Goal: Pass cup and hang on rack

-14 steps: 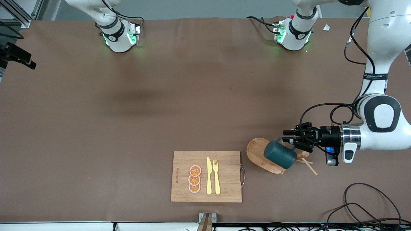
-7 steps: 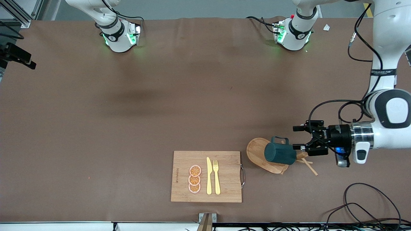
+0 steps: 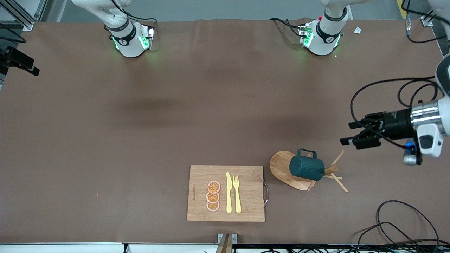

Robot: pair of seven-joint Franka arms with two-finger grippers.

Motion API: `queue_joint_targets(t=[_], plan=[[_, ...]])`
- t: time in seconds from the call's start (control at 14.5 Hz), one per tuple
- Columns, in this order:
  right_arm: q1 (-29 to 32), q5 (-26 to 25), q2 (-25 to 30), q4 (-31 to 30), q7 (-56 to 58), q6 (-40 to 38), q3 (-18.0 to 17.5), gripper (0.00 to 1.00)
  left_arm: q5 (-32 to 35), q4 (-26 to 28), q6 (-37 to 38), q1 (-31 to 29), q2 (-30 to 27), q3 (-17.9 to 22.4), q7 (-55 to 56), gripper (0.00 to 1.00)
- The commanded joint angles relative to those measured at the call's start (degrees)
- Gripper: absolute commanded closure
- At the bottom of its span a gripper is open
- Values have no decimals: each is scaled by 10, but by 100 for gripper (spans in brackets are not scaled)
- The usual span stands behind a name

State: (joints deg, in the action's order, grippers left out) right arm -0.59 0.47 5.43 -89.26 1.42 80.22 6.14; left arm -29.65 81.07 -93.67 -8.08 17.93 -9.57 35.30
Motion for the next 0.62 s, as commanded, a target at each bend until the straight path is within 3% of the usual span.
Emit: queue_joint_targets(t=[0.0, 0.34, 0.55], plan=[[5, 0, 5, -7, 7, 3, -2, 0, 114, 19, 13, 3, -46, -6, -85, 0], [5, 0, 5, -7, 7, 3, -2, 0, 285, 21, 40, 1, -91, -35, -203, 0], [5, 0, 5, -7, 7, 3, -2, 0, 328, 18, 42, 1, -105, -36, -260, 0]])
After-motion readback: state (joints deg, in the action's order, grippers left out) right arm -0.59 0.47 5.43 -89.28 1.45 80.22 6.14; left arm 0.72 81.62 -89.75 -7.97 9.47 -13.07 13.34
